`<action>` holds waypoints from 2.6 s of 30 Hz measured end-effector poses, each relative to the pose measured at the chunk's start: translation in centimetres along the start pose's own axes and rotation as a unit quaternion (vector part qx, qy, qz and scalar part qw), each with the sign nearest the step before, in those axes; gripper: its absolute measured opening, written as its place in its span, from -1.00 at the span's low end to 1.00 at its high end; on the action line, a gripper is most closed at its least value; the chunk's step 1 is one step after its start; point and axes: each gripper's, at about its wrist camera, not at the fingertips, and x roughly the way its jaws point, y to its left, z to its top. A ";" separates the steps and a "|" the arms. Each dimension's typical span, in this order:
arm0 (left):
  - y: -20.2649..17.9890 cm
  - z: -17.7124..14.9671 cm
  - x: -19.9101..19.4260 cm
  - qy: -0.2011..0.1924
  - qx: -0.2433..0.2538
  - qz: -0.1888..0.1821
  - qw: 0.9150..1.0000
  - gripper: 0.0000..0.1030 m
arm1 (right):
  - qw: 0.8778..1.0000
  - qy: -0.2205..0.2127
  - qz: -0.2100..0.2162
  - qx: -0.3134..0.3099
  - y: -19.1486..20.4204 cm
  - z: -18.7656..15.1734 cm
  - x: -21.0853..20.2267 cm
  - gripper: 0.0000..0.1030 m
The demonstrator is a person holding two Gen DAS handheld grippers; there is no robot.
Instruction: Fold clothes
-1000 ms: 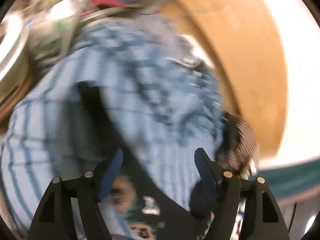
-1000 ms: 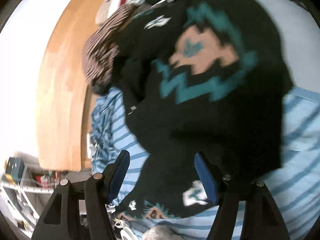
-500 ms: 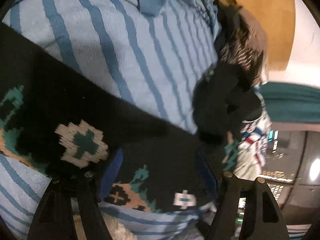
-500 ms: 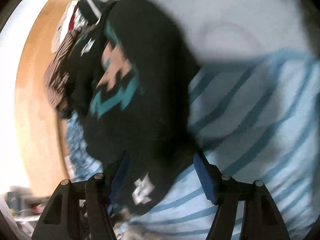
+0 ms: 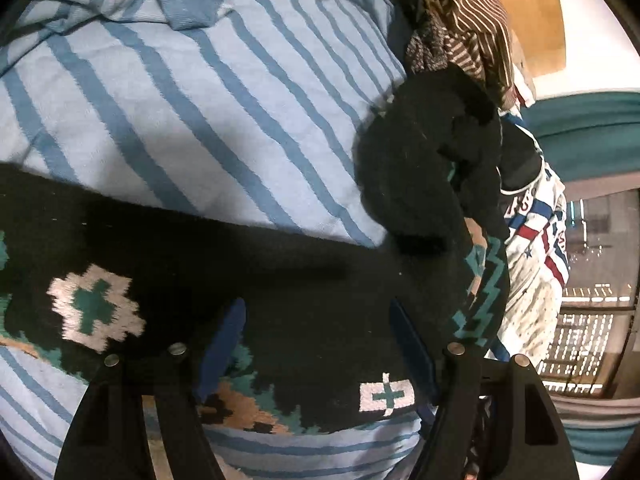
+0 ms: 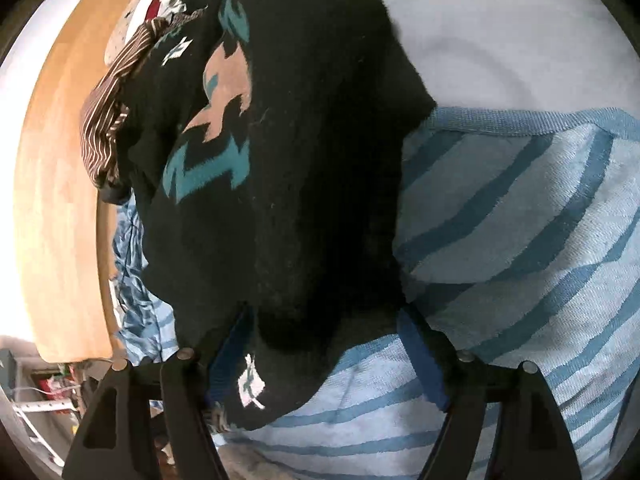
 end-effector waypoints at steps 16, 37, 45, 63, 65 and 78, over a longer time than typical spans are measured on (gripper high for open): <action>1.8 0.4 -3.3 -0.049 -0.092 -0.043 0.994 0.45 | 0.994 -0.021 0.061 0.084 -0.3 0.0 -1.4 0.53; 0.1 -1.6 -10.5 -0.175 -0.224 -0.033 0.958 0.45 | 0.990 -0.113 -0.078 0.004 13.4 7.2 -10.8 0.54; -1.9 -6.5 -11.0 -0.175 -0.255 -0.062 0.949 0.45 | 0.991 -0.117 -0.017 -0.062 14.4 5.5 -15.8 -0.38; -10.3 -5.4 -10.6 -0.190 -0.092 -0.042 0.977 0.45 | 0.998 -0.031 0.040 0.035 9.1 8.0 -12.7 -0.07; -9.9 -4.9 -10.5 -0.197 -0.077 -0.016 0.977 0.45 | 1.000 -0.017 0.010 0.012 10.1 7.9 -10.2 0.00; -6.9 2.6 -2.9 -0.149 -0.041 0.131 0.979 0.45 | 0.990 0.120 -0.067 -0.020 9.5 7.7 4.9 0.18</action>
